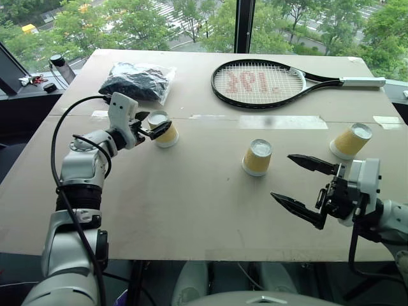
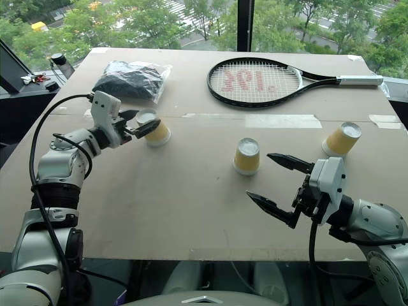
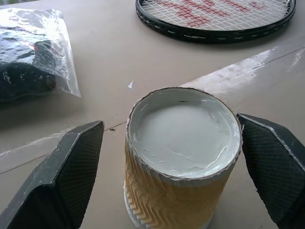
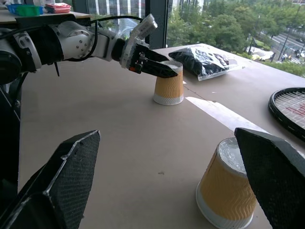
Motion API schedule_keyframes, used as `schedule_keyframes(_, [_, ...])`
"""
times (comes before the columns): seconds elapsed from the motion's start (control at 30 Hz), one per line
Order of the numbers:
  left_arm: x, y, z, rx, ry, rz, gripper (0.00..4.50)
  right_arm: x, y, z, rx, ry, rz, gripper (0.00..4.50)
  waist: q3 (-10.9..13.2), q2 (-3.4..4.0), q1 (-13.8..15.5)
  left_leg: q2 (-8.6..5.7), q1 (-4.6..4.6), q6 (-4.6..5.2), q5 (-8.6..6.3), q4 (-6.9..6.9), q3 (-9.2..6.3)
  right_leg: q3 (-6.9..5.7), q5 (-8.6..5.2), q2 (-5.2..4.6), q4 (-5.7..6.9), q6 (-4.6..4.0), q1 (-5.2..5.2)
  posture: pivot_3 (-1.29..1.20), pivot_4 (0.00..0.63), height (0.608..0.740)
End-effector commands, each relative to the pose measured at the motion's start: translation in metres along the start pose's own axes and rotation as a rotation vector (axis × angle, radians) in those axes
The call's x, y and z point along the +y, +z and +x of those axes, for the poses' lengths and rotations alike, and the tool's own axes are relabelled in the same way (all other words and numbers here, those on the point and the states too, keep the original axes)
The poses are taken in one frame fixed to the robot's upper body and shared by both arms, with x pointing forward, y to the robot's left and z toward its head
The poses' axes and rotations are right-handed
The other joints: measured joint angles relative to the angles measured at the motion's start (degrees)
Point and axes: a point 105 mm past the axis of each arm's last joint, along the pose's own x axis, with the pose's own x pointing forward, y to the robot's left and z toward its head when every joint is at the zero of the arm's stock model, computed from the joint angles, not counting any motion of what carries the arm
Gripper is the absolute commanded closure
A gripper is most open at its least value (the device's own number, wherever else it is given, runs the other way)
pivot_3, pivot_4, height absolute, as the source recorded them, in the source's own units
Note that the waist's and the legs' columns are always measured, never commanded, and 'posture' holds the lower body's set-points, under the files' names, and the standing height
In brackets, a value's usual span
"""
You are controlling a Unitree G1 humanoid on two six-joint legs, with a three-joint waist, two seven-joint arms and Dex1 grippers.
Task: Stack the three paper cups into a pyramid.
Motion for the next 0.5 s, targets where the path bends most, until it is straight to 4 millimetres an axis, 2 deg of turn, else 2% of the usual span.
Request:
schedule_keyframes(0.03, [0.004,0.011,0.001,-0.029,0.000,0.043,0.51,0.004,0.012,-0.003,-0.037,-0.008,-0.048,0.00,0.0,-0.01,-0.1,0.00,-0.01,0.00,0.00,0.02,0.00,0.01,0.00,0.00,0.00,0.00,0.00,0.00,0.150,0.740])
schedule_keyframes(0.07, [0.004,0.011,0.002,-0.028,-0.002,0.045,0.76,0.005,0.012,-0.003,-0.037,-0.010,-0.048,0.00,0.0,-0.02,-0.1,0.00,-0.01,0.01,0.00,0.04,0.00,0.01,0.00,0.00,0.01,0.00,0.00,0.00,0.150,0.740])
schedule_keyframes(0.13, [0.004,0.012,0.002,-0.035,-0.015,0.052,1.73,0.006,0.012,-0.004,-0.038,-0.014,-0.046,0.00,0.0,-0.03,-0.1,0.00,-0.01,0.04,-0.02,0.07,0.00,0.00,0.00,0.00,0.05,0.00,0.00,0.00,0.150,0.740])
schedule_keyframes(0.17, [0.002,0.013,0.002,-0.046,-0.028,0.048,2.00,0.006,0.012,-0.004,-0.038,-0.016,-0.045,0.00,0.0,-0.03,0.0,0.00,-0.01,0.05,-0.03,0.08,0.00,0.00,0.00,0.00,0.06,0.00,0.00,0.00,0.150,0.740])
schedule_keyframes(0.3, [-0.009,0.025,0.000,-0.093,-0.117,0.029,2.03,0.006,0.011,-0.006,-0.035,-0.025,-0.042,0.00,0.0,-0.04,0.0,0.01,-0.02,0.03,-0.02,0.12,-0.01,0.00,0.00,0.00,0.09,0.00,0.00,0.00,0.150,0.740])
schedule_keyframes(0.4, [-0.036,0.038,-0.001,-0.126,-0.291,0.000,2.03,0.005,0.009,-0.006,-0.032,-0.031,-0.040,0.00,0.0,-0.08,0.0,0.01,-0.05,0.01,-0.01,0.18,-0.03,-0.01,0.00,0.00,0.13,0.01,0.00,0.00,0.150,0.740])
schedule_keyframes(0.5, [-0.078,0.042,0.004,-0.118,-0.486,0.008,2.03,0.005,0.008,-0.004,-0.036,-0.043,-0.041,0.00,0.0,-0.08,0.1,0.01,-0.08,0.01,-0.01,0.28,-0.06,-0.01,-0.01,0.00,0.16,0.01,0.01,0.00,0.150,0.740])
